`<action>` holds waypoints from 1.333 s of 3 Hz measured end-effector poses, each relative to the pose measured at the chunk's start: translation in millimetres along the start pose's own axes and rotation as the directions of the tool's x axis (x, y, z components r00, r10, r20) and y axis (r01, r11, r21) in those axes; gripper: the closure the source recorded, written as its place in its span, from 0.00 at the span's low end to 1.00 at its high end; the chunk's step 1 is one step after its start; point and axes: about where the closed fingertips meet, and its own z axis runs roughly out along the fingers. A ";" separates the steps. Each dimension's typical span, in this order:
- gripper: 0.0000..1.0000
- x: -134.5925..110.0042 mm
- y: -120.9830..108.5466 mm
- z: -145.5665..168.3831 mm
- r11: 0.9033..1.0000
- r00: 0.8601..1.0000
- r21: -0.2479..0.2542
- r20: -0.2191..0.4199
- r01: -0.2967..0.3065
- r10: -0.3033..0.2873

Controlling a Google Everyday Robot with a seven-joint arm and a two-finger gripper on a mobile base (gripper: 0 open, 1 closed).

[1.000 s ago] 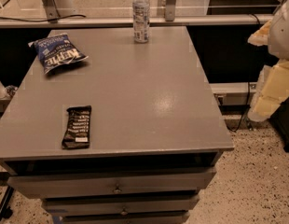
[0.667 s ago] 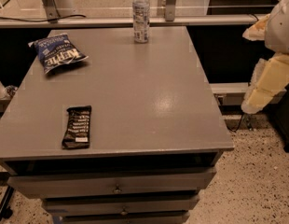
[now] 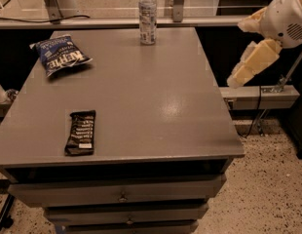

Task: Move blue plastic bottle near rxbar chocolate

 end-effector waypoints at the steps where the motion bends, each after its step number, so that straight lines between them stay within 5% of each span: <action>1: 0.00 -5.4 -35.0 32.3 0.996 0.983 -0.040 0.163 -0.079 0.085; 2: 0.00 -12.9 -70.5 60.2 0.981 0.923 -0.094 0.334 -0.170 0.192; 4: 0.00 -13.4 -74.8 70.4 0.977 0.910 -0.116 0.357 -0.180 0.210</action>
Offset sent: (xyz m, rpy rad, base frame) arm 0.1443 0.0125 -0.0295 0.6650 0.0284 -0.0685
